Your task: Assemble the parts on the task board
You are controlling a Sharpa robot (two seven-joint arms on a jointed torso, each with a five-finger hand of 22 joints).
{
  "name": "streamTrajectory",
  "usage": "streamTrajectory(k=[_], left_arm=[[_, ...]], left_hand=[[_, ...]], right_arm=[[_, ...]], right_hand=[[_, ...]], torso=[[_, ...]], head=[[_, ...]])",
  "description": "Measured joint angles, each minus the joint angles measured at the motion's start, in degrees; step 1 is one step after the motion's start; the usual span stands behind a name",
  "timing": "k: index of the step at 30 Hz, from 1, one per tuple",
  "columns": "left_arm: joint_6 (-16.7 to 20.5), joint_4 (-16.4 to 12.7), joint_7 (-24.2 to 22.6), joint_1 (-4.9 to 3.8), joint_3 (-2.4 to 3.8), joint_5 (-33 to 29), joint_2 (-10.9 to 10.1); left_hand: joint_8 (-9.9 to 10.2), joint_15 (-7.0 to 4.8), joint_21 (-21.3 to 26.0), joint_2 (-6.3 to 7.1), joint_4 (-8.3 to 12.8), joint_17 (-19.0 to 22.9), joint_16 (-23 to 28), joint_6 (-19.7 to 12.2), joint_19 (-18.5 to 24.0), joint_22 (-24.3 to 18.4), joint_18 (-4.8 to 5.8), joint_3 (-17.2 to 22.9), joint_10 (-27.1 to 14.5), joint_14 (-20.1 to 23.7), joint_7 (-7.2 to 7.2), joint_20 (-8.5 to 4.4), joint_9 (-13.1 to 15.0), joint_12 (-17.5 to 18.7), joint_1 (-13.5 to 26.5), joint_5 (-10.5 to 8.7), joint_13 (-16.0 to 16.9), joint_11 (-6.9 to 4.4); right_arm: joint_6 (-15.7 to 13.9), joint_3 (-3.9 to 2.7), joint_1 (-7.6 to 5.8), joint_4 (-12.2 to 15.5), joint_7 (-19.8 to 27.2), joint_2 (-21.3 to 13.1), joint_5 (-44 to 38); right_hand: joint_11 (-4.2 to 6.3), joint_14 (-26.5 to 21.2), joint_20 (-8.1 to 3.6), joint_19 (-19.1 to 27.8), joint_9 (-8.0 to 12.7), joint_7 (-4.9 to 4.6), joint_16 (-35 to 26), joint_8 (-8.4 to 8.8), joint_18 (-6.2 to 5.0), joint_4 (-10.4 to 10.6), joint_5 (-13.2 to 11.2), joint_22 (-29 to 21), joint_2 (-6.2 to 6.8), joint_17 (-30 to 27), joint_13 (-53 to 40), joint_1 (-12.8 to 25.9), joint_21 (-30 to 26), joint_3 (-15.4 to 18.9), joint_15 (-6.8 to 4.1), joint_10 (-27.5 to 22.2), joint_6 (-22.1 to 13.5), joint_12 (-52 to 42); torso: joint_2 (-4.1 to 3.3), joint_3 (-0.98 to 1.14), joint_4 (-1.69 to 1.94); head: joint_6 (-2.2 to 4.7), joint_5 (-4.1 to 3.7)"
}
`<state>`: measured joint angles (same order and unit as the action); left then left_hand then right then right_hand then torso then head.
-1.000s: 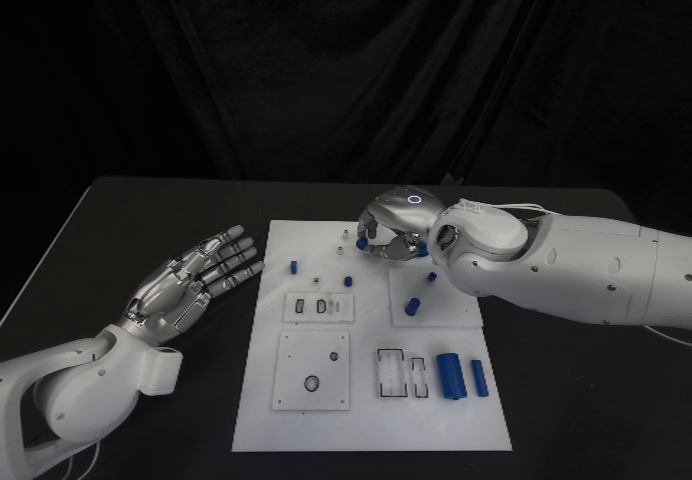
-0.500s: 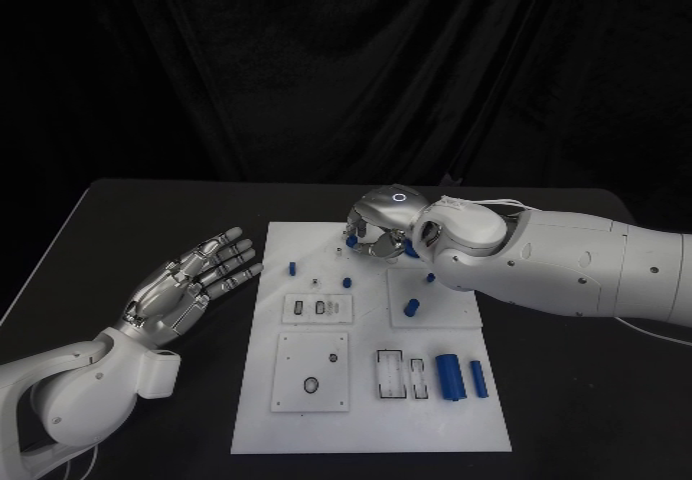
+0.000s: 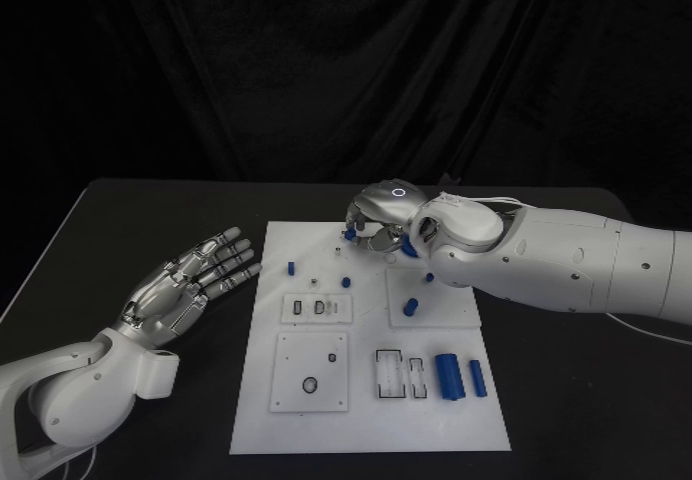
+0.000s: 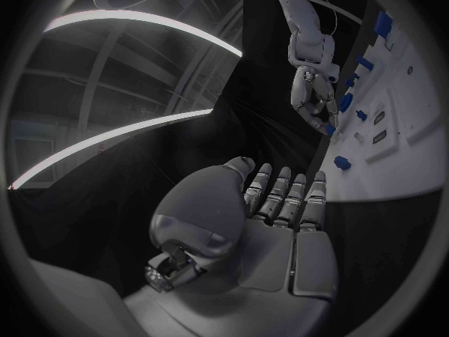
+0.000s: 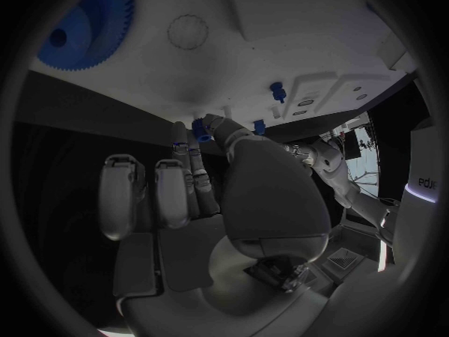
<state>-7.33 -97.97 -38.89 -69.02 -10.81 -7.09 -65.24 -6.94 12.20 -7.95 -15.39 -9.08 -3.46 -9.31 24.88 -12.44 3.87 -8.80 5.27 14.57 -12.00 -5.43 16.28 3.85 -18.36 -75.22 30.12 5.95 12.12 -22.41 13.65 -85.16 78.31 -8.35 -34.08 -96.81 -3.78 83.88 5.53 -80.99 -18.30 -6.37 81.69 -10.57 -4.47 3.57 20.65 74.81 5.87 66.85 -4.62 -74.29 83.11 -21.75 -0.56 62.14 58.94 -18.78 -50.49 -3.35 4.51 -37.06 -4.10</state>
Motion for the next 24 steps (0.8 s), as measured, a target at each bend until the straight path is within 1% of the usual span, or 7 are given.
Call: streamTrajectory(k=[5, 7, 10, 18, 24], left_arm=[[0.0, 0.0, 0.0, 0.0, 0.0, 0.0, 0.1], [0.0, 0.0, 0.0, 0.0, 0.0, 0.0, 0.1], [0.0, 0.1, 0.0, 0.0, 0.0, 0.0, 0.2], [0.0, 0.1, 0.0, 0.0, 0.0, 0.0, 0.2], [0.0, 0.3, 0.0, 0.0, 0.0, 0.0, 0.4]], left_hand=[[0.0, 0.0, 0.0, 0.14, 0.2, 0.0, 0.0, 0.0, 0.0, 0.0, -0.01, 0.1, 0.0, 0.0, 0.0, 0.0, 0.0, 0.0, 0.1, 0.0, 0.0, 0.0], [0.0, 0.0, 0.0, 0.14, 0.2, 0.0, 0.0, 0.0, 0.0, 0.0, -0.01, 0.1, 0.0, 0.0, 0.0, 0.0, 0.0, 0.0, 0.1, 0.0, 0.0, 0.0], [0.0, 0.0, 0.0, 0.14, 0.2, 0.0, 0.0, 0.2, 0.0, 0.0, -0.01, 0.1, 0.0, 0.0, -0.21, 0.0, 0.0, 0.0, 0.1, 0.0, 0.0, 0.0], [0.0, -0.01, 0.0, 0.14, 0.4, 0.0, 0.0, 0.2, 0.0, 0.0, -0.02, 0.4, 0.0, 0.0, -0.21, 0.0, 0.0, -0.3, 0.1, 0.0, 0.0, 0.0], [0.0, -0.01, 0.0, 0.19, 0.4, 0.0, 0.0, 0.2, 0.0, 0.0, -0.02, 0.4, 0.0, 0.0, -0.2, 0.0, 0.0, -0.3, 0.2, 0.0, 0.0, 0.0]], right_arm=[[-0.3, -0.02, 0.0, -1.0, 0.0, 0.5, 0.5], [-0.4, -0.03, 0.0, -1.3, 0.0, 0.8, 0.7], [-0.4, -0.04, 0.0, -1.7, 0.0, 1.3, 1.0], [-0.2, -0.05, 0.0, -2.7, 0.1, 2.6, 1.3], [0.2, -0.05, 0.0, -3.3, 0.1, 3.2, 1.4]], right_hand=[[0.0, 0.0, 0.01, 0.0, 0.0, -0.09, 0.0, 0.11, 0.0, 0.0, 0.2, 0.1, -0.15, 0.1, 0.0, 0.1, 0.0, 0.0, 0.0, 0.0, -0.1, 0.3], [0.0, 0.0, 0.0, -0.4, -0.1, -0.09, 0.0, 0.21, 0.0, 0.2, 0.2, 0.1, -0.15, 0.3, 0.0, 0.1, 0.0, 0.2, 0.0, 0.0, -0.1, 0.3], [0.0, 0.0, 0.0, -0.4, -0.4, -0.1, 0.0, 0.26, 0.0, 0.2, 0.2, 0.1, -0.16, 0.3, 0.0, 0.1, 0.0, 0.2, 0.0, 0.0, -0.1, 0.3], [0.0, 0.0, 0.0, -0.4, -1.1, -0.29, 0.0, 0.38, 0.0, 0.2, 0.2, 0.1, -0.17, 0.4, 0.0, 0.1, 0.0, 0.2, 0.0, 0.0, -0.3, 0.3], [0.0, 0.0, 0.0, -0.4, -1.1, -0.3, 0.0, 0.55, 0.0, 0.1, 0.2, 0.1, -0.25, 0.4, 0.0, 0.0, 0.0, 0.2, 0.0, 0.0, -0.3, 0.3]], torso=[[-0.01, 0.04, -0.15], [-0.01, 0.07, -0.16], [-0.01, 0.07, -0.16], [0.05, 0.06, -0.12], [0.06, 0.02, -0.08]], head=[[-0.04, 0.11], [-0.05, 0.0], [-0.12, -0.19], [-0.35, -0.49], [-0.54, -0.72]])
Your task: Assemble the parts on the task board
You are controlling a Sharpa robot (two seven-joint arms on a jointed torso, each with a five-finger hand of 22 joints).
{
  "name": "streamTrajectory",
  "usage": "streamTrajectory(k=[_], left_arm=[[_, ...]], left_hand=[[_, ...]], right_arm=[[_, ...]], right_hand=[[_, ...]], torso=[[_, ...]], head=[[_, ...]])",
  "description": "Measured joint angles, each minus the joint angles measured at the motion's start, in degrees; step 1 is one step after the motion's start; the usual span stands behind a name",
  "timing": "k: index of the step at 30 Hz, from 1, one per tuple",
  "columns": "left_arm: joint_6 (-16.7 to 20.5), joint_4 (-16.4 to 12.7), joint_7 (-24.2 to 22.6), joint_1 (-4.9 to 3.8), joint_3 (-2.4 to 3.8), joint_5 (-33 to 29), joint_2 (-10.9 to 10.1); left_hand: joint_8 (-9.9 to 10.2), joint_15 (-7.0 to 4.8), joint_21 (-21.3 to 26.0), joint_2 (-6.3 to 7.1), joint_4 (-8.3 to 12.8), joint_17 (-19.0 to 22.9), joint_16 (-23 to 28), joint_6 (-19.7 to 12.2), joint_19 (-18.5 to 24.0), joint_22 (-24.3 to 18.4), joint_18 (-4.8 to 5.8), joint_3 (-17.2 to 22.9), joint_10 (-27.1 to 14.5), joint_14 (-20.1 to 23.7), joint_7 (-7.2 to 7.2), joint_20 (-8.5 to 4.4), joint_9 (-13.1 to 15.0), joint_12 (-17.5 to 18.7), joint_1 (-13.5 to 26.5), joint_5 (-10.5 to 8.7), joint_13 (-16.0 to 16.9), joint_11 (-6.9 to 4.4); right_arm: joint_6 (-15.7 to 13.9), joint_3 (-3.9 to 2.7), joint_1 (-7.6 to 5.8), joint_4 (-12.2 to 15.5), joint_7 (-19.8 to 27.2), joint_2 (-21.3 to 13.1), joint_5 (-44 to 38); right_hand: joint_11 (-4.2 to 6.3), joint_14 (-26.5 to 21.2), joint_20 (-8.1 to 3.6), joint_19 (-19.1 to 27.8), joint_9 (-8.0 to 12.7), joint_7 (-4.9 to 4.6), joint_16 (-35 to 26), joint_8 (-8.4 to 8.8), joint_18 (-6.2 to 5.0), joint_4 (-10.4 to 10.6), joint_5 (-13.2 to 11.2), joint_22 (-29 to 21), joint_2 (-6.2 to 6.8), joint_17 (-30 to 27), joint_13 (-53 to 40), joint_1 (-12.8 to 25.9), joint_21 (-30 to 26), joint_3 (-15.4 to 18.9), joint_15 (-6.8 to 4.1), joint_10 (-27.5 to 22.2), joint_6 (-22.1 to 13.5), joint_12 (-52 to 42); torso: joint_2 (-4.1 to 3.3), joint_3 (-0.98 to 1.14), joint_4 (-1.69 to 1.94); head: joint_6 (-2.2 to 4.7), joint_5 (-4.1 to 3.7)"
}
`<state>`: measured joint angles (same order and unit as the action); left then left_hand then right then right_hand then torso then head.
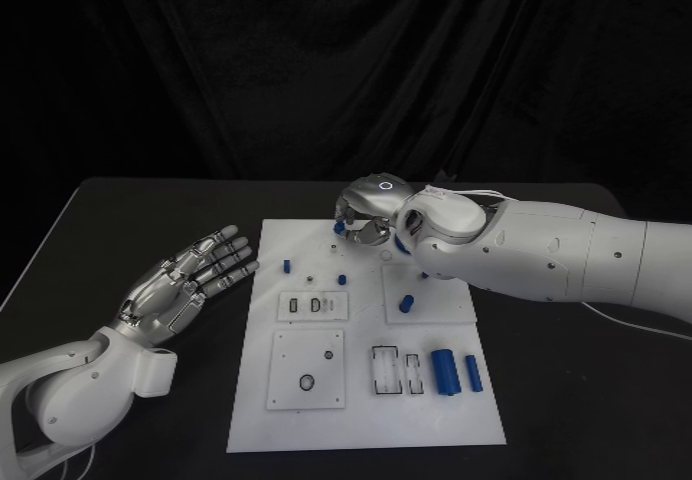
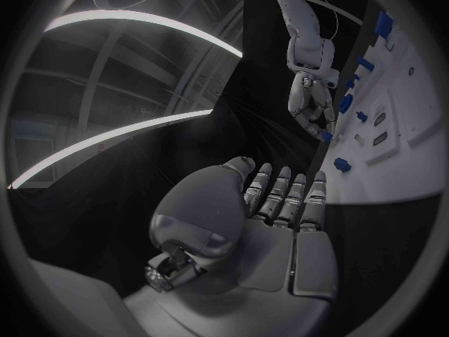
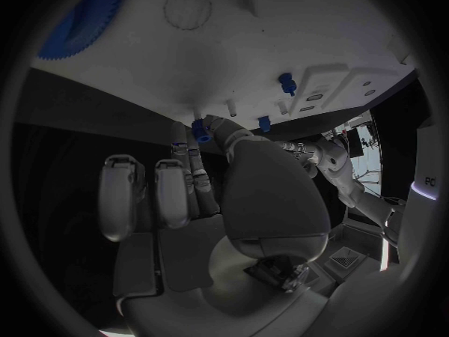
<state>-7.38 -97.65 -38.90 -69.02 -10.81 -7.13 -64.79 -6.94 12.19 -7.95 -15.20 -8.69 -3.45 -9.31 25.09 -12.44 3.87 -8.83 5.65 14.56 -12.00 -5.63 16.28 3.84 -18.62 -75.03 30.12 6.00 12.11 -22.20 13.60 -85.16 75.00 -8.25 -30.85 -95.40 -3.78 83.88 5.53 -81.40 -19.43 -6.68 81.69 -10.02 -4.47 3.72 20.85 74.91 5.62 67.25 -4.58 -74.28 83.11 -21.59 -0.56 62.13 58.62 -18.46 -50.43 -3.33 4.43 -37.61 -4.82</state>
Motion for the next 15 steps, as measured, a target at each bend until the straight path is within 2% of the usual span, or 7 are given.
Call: streamTrajectory(k=[13, 15], left_arm=[[0.0, 0.3, 0.0, 0.0, -0.04, 0.0, 0.3], [0.0, 0.3, 0.0, 0.0, -0.04, 0.0, 0.3]], left_hand=[[0.0, 0.0, 0.0, 0.18, 0.0, 0.0, 0.0, 0.0, 0.0, 0.0, 0.0, 0.0, 0.0, 0.0, 0.0, 0.0, 0.0, 0.0, 0.2, 0.0, 0.0, 0.0], [0.0, 0.0, 0.0, 0.18, 0.0, 0.0, 0.0, 0.0, 0.0, 0.0, 0.0, 0.0, 0.0, 0.0, 0.0, 0.0, 0.0, 0.0, 0.2, 0.0, 0.0, 0.0]], right_arm=[[1.0, -0.11, 0.0, -1.3, -0.1, 1.3, 0.1], [1.2, -0.14, 0.0, -1.4, -0.1, 1.4, 0.1]], right_hand=[[0.0, 0.0, 0.0, 0.0, 0.1, -0.22, 0.0, 0.22, 0.0, 0.0, -0.5, 0.0, -0.07, -0.1, 0.1, -0.1, 0.0, 0.0, 0.0, 0.0, -0.2, 0.7], [-0.22, 0.0, 0.0, 0.0, 0.2, -0.61, 0.0, 0.22, 0.0, 0.0, -0.5, -0.1, -0.07, -0.4, 0.1, -0.1, -0.2, 0.0, 0.0, -0.2, -0.6, 1.1]], torso=[[-0.01, -0.03, 0.04], [-0.01, -0.02, 0.04]], head=[[-0.21, -0.16], [-0.24, -0.18]])
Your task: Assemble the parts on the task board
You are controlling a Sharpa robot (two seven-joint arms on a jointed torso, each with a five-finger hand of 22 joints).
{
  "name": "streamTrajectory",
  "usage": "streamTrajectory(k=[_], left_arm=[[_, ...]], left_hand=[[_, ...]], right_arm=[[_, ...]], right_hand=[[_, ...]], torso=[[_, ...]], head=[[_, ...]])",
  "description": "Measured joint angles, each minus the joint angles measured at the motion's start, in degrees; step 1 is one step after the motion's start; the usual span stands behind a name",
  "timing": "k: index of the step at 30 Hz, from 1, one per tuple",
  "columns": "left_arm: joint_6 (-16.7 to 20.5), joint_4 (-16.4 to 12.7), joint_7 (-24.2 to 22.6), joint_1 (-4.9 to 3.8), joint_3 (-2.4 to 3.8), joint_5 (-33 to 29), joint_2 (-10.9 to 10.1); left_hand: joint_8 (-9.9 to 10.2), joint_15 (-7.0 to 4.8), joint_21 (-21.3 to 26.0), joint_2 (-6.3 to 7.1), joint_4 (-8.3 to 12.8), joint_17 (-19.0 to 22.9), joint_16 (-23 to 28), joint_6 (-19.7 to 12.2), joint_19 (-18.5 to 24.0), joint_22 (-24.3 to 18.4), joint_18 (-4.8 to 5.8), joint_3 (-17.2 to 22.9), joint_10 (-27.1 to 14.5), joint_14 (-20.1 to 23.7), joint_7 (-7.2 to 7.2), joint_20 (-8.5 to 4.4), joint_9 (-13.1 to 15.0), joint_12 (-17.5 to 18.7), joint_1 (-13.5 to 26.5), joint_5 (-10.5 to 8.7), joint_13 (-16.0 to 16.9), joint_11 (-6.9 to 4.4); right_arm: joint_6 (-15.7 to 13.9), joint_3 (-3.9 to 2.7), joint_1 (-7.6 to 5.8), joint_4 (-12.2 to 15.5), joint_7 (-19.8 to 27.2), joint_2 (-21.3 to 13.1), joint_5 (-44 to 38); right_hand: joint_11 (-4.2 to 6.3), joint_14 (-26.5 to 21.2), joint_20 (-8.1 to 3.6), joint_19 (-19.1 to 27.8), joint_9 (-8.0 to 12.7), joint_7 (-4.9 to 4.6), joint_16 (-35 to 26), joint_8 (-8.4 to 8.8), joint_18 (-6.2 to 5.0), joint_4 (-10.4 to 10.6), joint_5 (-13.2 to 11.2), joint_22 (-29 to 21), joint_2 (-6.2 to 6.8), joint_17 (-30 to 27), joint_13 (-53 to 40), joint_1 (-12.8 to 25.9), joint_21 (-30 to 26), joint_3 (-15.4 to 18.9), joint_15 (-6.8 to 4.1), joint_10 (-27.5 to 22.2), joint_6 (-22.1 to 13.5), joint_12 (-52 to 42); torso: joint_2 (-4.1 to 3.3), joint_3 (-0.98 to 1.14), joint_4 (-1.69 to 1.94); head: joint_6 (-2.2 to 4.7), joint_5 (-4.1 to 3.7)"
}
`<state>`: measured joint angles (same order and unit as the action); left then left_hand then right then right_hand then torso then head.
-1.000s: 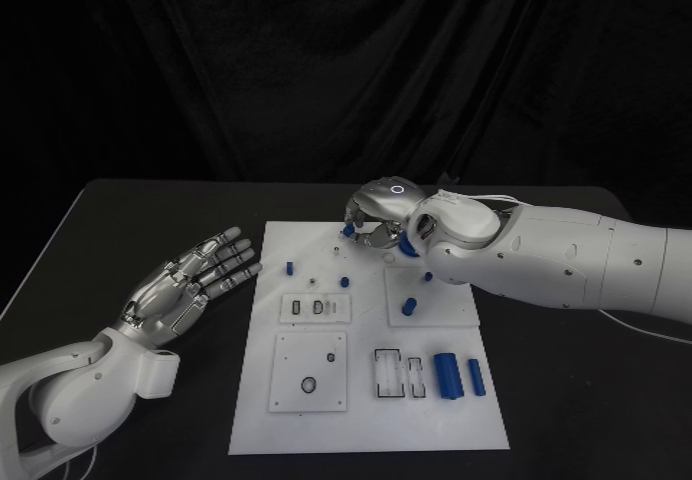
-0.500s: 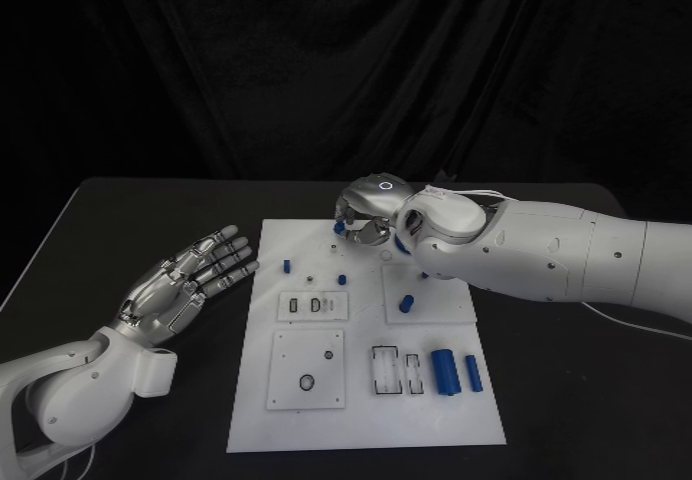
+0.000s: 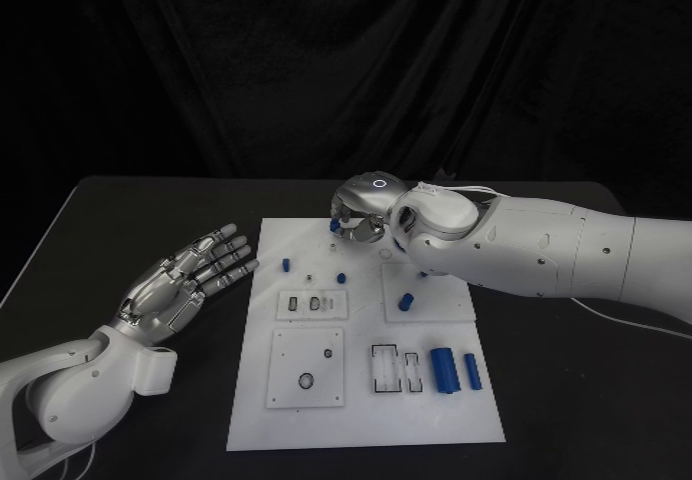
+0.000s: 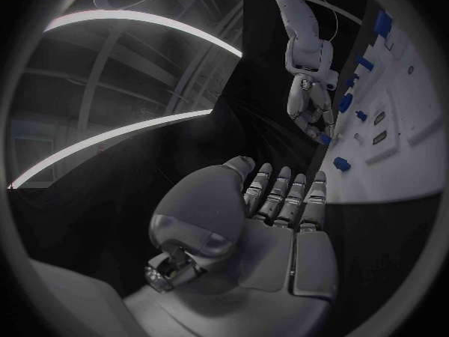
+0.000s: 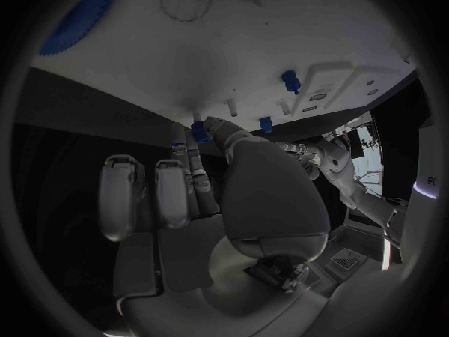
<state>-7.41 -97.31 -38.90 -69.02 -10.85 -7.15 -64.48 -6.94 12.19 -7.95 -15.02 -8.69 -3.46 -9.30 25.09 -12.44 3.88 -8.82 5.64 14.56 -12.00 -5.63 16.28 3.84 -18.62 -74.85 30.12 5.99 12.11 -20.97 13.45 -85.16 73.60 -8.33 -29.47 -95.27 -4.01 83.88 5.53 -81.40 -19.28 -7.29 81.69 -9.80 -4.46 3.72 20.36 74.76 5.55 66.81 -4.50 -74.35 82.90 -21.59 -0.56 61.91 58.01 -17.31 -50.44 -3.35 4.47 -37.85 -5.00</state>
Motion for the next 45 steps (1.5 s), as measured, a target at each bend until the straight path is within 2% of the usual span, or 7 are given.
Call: streamTrajectory(k=[25, 28, 32, 35, 38, 41, 45], left_arm=[[-0.1, 0.9, 0.0, 0.0, -0.24, 0.0, 0.4], [-0.1, 0.9, 0.0, 0.0, -0.25, 0.0, 0.4], [-0.2, 0.9, 0.0, 0.0, -0.26, 0.0, 0.4], [-0.2, 1.0, 0.0, 0.0, -0.27, 0.0, 0.5], [-0.2, 1.0, 0.0, 0.0, -0.28, 0.0, 0.5], [-0.2, 1.0, 0.0, 0.0, -0.28, 0.0, 0.4], [-0.2, 0.8, 0.0, 0.0, -0.29, 0.0, -0.1]], left_hand=[[0.0, 0.2, 0.0, 0.0, 0.3, 0.1, 0.0, 0.0, 0.0, -0.1, -0.01, 0.3, -0.2, 0.2, 0.0, 0.0, 0.0, 0.0, 0.0, 0.0, 0.0, 0.2], [0.0, 0.2, 0.0, 0.0, 0.2, 0.1, 0.0, 0.0, 0.0, -0.1, -0.01, 0.5, -0.2, 0.2, 0.0, 0.0, 0.0, 0.0, 0.0, 0.0, 0.0, 0.2], [0.0, 0.2, 0.0, 0.0, 0.2, 0.1, 0.0, 0.0, 0.0, -0.1, -0.01, 0.5, -0.2, 0.2, 0.0, 0.0, 0.0, 0.0, 0.0, 0.0, 0.0, 0.2], [0.0, 0.2, 0.0, 0.0, 0.2, 0.1, 0.0, 0.0, 0.0, 0.0, -0.01, 0.5, -0.2, 0.2, 0.0, 0.0, 0.0, 0.0, 0.0, 0.0, 0.0, 0.2], [0.0, 0.2, 0.0, 0.0, 0.2, 0.1, 0.0, 0.0, 0.0, 0.0, -0.01, 0.5, -0.2, 0.2, 0.0, 0.0, 0.0, 0.0, 0.0, 0.0, 0.0, 0.2], [0.0, 0.2, 0.0, 0.0, 0.2, 0.1, 0.0, 0.0, 0.0, 0.0, -0.01, 0.5, -0.2, 0.2, 0.0, 0.0, 0.0, 0.0, 0.0, 0.0, 0.0, 0.2], [0.0, 0.2, 0.0, 0.0, 0.2, 0.1, 0.0, 0.0, 0.0, 0.0, -0.01, 0.5, -0.2, 0.2, 0.0, 0.0, 0.0, 0.0, 0.0, 0.0, 0.0, 0.2]], right_arm=[[2.6, 0.07, 0.13, -0.2, -0.7, -0.3, 0.0], [2.9, 0.11, 0.17, -0.2, -0.8, -0.3, 0.0], [3.5, 0.13, 0.25, -0.3, -1.0, -0.2, 0.0], [4.0, 0.12, 0.25, -0.5, -1.2, 0.0, 0.0], [4.2, 0.08, 0.25, -0.6, -1.3, 0.0, 0.0], [4.2, 0.08, 0.26, -0.6, -1.3, -0.2, 0.0], [3.1, 0.08, 0.26, 0.0, -1.1, -1.5, 0.0]], right_hand=[[-0.51, 0.2, 0.21, 0.2, 0.0, -0.21, -0.2, 0.73, 0.0, 0.0, 0.0, -0.5, 0.01, -0.5, 0.0, 0.0, -0.4, 0.0, 0.16, -0.5, -0.6, 0.6], [-0.53, 0.2, 0.25, 0.2, -0.1, -0.61, -0.2, 1.24, 0.0, 0.0, -0.3, -0.5, 0.0, -0.6, 0.0, 0.0, -0.4, 0.0, 0.16, -0.5, -1.1, 0.7], [-1.45, 0.0, 1.3, 1.3, 2.8, -1.39, -1.2, 5.72, 0.0, 1.4, -7.5, -2.0, 0.84, -2.1, -0.1, 1.0, -1.5, 1.6, 1.28, -3.4, -11.2, 2.3], [-2.7, -1.1, 2.39, 3.0, 8.9, -0.86, -2.0, 6.78, 0.0, 2.0, -12.5, -4.4, 1.35, -3.9, -0.7, 1.9, -3.1, 5.1, 2.3, -8.1, -28.8, 3.1], [-3.28, -1.6, 3.11, 3.7, 12.7, 0.0, -2.0, 7.43, 0.0, 3.6, -14.5, -5.4, 1.29, -4.7, -1.6, 1.9, -3.9, 8.7, 2.89, -11.1, -38.6, 2.5], [-3.48, -1.8, 3.12, 3.7, 13.5, 0.2, -2.0, 7.43, -0.01, 4.9, -14.9, -5.6, 1.63, -4.9, -2.3, 1.6, -4.1, 10.3, 3.09, -12.3, -39.9, 1.7], [-3.37, -2.0, 3.29, 3.9, 12.9, -0.37, -2.0, 6.62, -0.01, 5.8, -14.6, -5.7, 0.84, -5.1, -3.4, -0.4, -4.2, 11.1, 3.19, -12.8, -35.1, 0.0]], torso=[[0.0, 0.06, -0.07], [0.0, 0.06, -0.08], [0.0, 0.06, -0.08], [0.0, 0.06, -0.09], [0.0, 0.06, -0.09], [0.0, 0.05, -0.09], [-0.01, 0.04, -0.08]], head=[[-0.5, 0.21], [-0.55, 0.21], [-0.62, 0.22], [-0.64, 0.23], [-0.65, 0.22], [-0.68, 0.22], [-0.54, 0.33]])
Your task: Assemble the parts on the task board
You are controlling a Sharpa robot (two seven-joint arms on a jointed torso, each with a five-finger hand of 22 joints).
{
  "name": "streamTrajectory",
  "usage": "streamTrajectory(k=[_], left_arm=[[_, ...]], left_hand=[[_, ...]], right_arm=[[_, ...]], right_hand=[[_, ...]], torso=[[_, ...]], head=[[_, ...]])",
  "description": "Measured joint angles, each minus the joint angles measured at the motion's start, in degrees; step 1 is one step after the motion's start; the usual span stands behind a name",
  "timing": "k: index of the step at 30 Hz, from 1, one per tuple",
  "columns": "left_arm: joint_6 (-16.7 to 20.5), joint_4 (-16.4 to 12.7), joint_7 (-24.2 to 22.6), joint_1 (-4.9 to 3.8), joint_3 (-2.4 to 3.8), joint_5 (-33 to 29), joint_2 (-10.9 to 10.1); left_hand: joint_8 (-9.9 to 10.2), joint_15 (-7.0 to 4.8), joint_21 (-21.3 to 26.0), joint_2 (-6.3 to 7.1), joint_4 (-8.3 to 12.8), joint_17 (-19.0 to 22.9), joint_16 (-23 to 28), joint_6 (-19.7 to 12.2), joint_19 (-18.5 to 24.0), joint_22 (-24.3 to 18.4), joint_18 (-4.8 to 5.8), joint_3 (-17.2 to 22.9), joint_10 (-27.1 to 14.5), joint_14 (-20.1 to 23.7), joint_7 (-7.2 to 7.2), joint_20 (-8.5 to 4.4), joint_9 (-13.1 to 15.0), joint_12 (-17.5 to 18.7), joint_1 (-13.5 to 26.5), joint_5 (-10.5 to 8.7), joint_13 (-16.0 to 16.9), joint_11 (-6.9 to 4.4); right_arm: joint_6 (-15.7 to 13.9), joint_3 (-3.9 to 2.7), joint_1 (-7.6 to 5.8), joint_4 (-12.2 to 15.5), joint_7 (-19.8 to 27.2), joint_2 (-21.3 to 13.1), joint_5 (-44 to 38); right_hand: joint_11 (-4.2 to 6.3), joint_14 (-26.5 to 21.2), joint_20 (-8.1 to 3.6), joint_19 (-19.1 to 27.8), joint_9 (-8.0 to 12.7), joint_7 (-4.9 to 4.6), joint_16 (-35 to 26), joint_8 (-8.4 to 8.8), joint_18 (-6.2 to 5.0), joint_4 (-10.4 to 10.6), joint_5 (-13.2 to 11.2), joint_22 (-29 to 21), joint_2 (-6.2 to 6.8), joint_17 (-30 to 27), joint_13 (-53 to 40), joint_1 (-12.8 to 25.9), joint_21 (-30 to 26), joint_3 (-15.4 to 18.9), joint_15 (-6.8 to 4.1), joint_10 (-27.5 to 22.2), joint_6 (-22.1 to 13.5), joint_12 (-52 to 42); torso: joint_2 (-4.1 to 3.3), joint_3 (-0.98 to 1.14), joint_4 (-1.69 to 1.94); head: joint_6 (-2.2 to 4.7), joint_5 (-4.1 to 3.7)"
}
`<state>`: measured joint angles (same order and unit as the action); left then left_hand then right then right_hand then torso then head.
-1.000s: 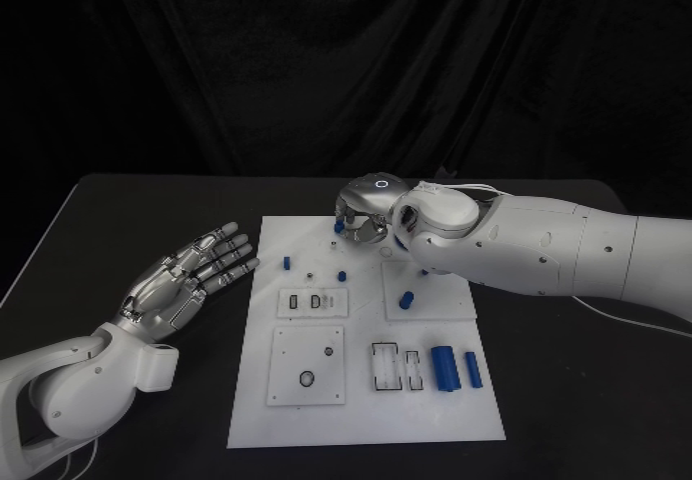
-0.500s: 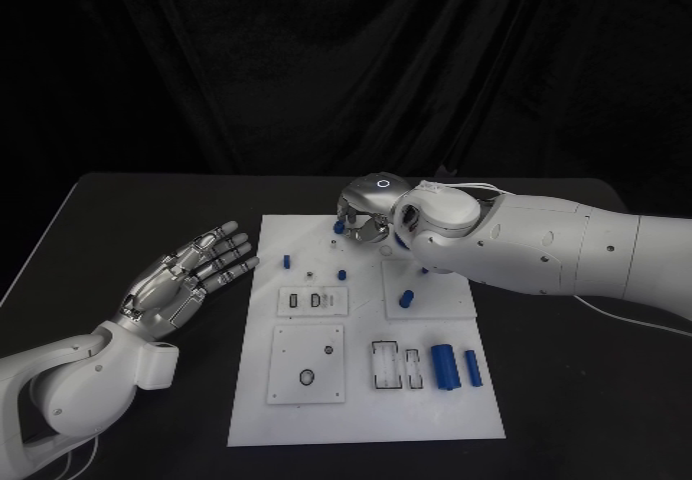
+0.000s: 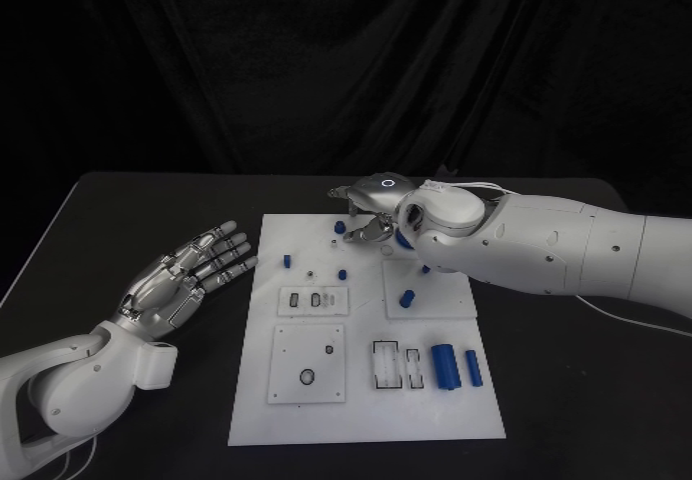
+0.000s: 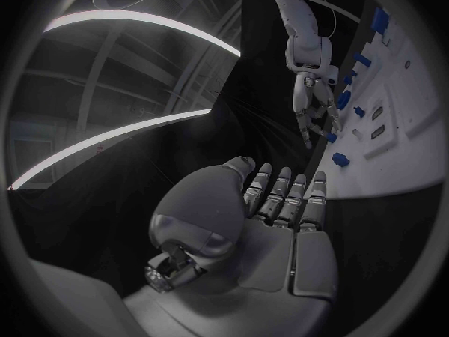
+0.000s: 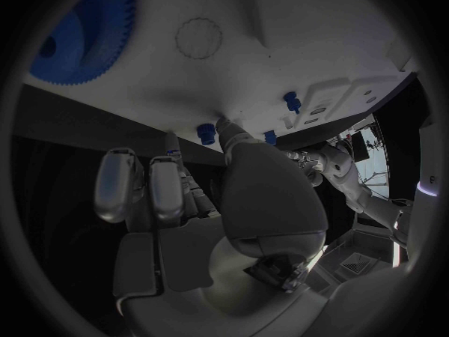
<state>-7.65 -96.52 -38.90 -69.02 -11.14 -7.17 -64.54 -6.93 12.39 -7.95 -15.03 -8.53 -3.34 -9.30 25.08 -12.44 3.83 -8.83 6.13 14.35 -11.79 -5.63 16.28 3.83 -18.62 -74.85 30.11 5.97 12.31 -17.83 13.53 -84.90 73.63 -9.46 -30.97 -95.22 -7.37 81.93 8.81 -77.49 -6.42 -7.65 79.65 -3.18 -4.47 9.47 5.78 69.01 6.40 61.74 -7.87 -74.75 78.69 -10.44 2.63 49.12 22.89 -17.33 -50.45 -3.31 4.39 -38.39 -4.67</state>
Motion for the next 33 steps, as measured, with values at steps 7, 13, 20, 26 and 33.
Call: streamTrajectory(k=[7, 13, 20, 26, 33], left_arm=[[0.0, -0.2, 0.0, 0.0, -0.04, 0.0, -0.4], [0.0, -0.2, 0.0, 0.0, -0.11, 0.0, -0.5], [0.0, -0.3, 0.0, 0.0, -0.22, 0.0, -0.5], [0.0, -0.2, 0.0, 0.0, -0.29, 0.0, -0.3], [0.0, -0.1, 0.0, 0.0, -0.32, 0.0, -0.2]], left_hand=[[0.0, 0.0, 0.0, 0.0, 0.0, 0.0, 0.0, 0.0, 0.0, 0.0, 0.0, 0.0, 0.0, 0.0, 0.0, 0.0, 0.0, 0.0, 0.0, 0.0, 0.0, 0.0], [0.0, 0.0, 0.0, 0.26, 0.3, 0.0, 0.0, 0.0, 0.0, -0.1, 0.01, 0.3, -0.1, 0.0, 0.0, 0.0, 0.0, 0.0, 0.3, 0.0, 0.0, 0.14], [0.0, 0.0, 0.0, 0.05, 0.3, 0.0, 0.0, 0.0, 0.0, -0.1, 0.0, 0.6, -0.2, 0.0, 0.0, 0.0, 0.0, -0.2, 0.5, 0.0, 0.0, 0.2], [0.0, 0.0, 0.0, 0.06, 0.3, 0.0, 0.0, 0.0, 0.0, -0.1, 0.0, 0.6, -0.2, 0.0, 0.0, 0.0, 0.0, -0.2, 0.5, 0.0, 0.0, 0.2], [0.0, 0.0, 0.0, -0.17, 0.1, 0.0, -0.2, 0.0, 0.0, -0.1, 0.0, 0.9, -0.2, 0.0, 0.0, 0.0, 0.0, -0.2, 0.8, 0.22, 0.0, 0.2]], right_arm=[[-2.3, 0.0, -2.4, 4.9, 1.0, -6.8, 0.9], [-2.3, 0.04, -4.61, 10.5, 1.4, -13.3, 2.7], [-0.8, 0.54, -5.46, 14.7, 1.2, -18.9, 5.9], [1.0, 0.61, -5.01, 15.3, 0.4, -20.5, 7.9], [2.6, 0.73, -3.54, 14.2, -1.0, -20.7, 9.3]], right_hand=[[1.58, -1.9, -0.83, 2.0, -3.2, -1.32, -2.7, -3.66, -0.95, -2.8, 8.2, -2.4, -2.65, -4.5, -3.0, -4.1, -2.4, -2.1, -0.93, 3.2, 18.0, -6.1], [3.6, -2.4, -2.79, 2.2, -3.1, -0.36, -4.0, -3.66, -0.95, -3.9, 9.3, -2.3, -2.42, -5.9, -8.3, -4.8, -3.0, -3.3, -3.02, 6.3, 20.9, -14.7], [5.08, -8.7, -3.79, 8.1, -2.5, 0.69, -13.5, -2.34, -2.28, -2.5, 8.6, -9.8, -1.79, -18.9, -26.7, -3.7, -11.3, -4.9, -4.04, 0.9, 24.2, -37.6], [4.83, 1.2, -3.61, 0.6, -2.9, 0.09, 5.5, -2.24, -0.69, -1.0, 7.9, 3.0, -2.28, 10.4, -64.8, -0.8, -2.1, -3.3, -3.92, 31.3, 27.3, -69.1], [4.32, 1.9, -2.9, -5.8, -3.2, -0.34, 10.2, -0.96, 1.4, -0.7, 7.1, 5.9, -1.79, 13.2, -67.1, 1.0, 5.5, -1.2, -3.3, 34.6, 28.1, -72.5]], torso=[[0.0, 0.0, 0.04], [0.08, 0.02, -0.14], [0.34, 0.05, -0.47], [0.38, 0.07, -0.55], [0.34, 0.13, -0.58]], head=[[0.48, -0.28], [0.46, -0.16], [0.01, 0.32], [-0.02, 0.15], [-0.33, 0.15]])
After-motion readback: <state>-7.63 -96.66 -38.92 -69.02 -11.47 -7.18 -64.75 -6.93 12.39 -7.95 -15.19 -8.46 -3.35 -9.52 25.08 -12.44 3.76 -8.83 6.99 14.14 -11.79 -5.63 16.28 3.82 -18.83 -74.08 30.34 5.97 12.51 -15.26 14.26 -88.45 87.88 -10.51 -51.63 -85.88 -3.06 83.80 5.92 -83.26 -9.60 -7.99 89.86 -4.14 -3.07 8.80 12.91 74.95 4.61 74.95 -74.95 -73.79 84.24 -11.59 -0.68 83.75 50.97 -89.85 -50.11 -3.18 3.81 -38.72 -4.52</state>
